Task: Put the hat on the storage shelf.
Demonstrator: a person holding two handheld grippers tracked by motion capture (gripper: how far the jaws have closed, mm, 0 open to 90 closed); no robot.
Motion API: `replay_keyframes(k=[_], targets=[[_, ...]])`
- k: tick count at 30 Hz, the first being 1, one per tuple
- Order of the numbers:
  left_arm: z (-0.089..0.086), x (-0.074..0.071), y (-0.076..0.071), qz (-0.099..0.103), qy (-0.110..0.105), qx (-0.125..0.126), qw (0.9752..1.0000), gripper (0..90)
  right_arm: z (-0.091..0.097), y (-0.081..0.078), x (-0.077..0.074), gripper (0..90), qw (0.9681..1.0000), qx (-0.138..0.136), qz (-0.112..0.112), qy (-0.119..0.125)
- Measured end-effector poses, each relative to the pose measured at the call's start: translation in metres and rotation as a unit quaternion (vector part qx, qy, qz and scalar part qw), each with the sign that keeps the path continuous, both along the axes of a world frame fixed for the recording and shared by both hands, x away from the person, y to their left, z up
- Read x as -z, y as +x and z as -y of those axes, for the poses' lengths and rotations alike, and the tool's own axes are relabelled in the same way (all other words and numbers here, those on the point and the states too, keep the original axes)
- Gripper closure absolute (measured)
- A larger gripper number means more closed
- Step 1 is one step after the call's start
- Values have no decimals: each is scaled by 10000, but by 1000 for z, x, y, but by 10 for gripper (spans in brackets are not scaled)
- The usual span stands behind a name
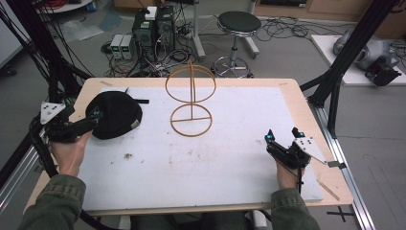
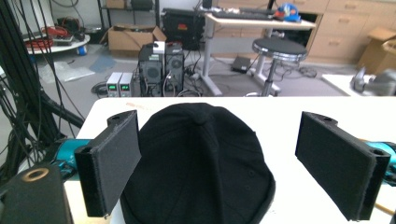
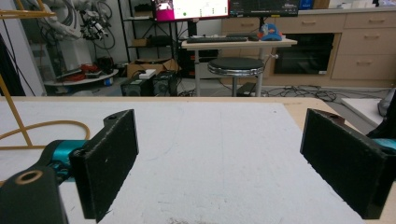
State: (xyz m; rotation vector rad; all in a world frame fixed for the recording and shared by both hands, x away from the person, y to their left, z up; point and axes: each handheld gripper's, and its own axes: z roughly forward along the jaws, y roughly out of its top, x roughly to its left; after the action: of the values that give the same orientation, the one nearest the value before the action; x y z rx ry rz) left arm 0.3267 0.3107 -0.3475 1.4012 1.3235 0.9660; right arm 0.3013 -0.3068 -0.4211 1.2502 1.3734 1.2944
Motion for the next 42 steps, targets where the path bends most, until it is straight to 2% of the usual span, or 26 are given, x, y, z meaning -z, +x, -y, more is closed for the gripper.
replay_keyframes(k=[5, 7, 9, 12, 15, 17, 18, 19, 20, 21, 24, 28, 29, 33, 42], targets=[[2, 3, 17, -294, 77, 16, 9995, 145, -1, 0, 0, 106, 10000, -20, -4, -36], [6, 7, 26, -294, 80, -3, 9995, 147, -2, 1, 0, 106, 10000, -28, 8, -21], [7, 9, 29, -327, 84, -9, 9994, 149, -2, 1, 0, 106, 10000, -29, 6, -21], [11, 16, 39, -543, 105, 8, 9985, 148, -3, 1, 0, 106, 10000, -40, -36, 11], [13, 21, 47, -610, 42, -13, 9981, 150, -2, 1, 0, 106, 10000, -50, -19, -5], [12, 24, 52, -614, -110, -92, 9980, 152, -2, 2, 0, 106, 10000, -60, -12, -13], [11, 24, 55, -677, -183, -139, 9974, 153, -3, 2, 0, 106, 10000, -67, -12, -24], [9, 24, 59, -783, -169, -158, 9967, 153, -3, 3, 0, 106, 10000, -78, -11, -21], [11, 22, 65, -906, -56, -173, 9957, 153, -3, 3, 1, 106, 10000, -90, -35, -1], [13, 20, 68, -929, 8, -187, 9955, 153, -3, 3, 1, 106, 10000, -79, -19, -25], [15, 21, 70, -977, 14, -188, 9950, 157, -4, 4, 1, 106, 9999, -105, -18, -35], [20, 30, 77, -1453, 123, -197, 9891, 157, -4, 4, 1, 106, 9999, -120, -31, -28], [21, 32, 78, -1492, 145, -185, 9885, 157, -4, 4, 1, 106, 9999, -124, -31, -16], [26, 35, 81, -1432, 266, -190, 9891, 172, -4, 4, 1, 106, 9999, -132, -12, -18], [32, 45, 87, -1669, 462, -365, 9842, 242, -3, 5, 1, 106, 9998, -177, -74, 103]])
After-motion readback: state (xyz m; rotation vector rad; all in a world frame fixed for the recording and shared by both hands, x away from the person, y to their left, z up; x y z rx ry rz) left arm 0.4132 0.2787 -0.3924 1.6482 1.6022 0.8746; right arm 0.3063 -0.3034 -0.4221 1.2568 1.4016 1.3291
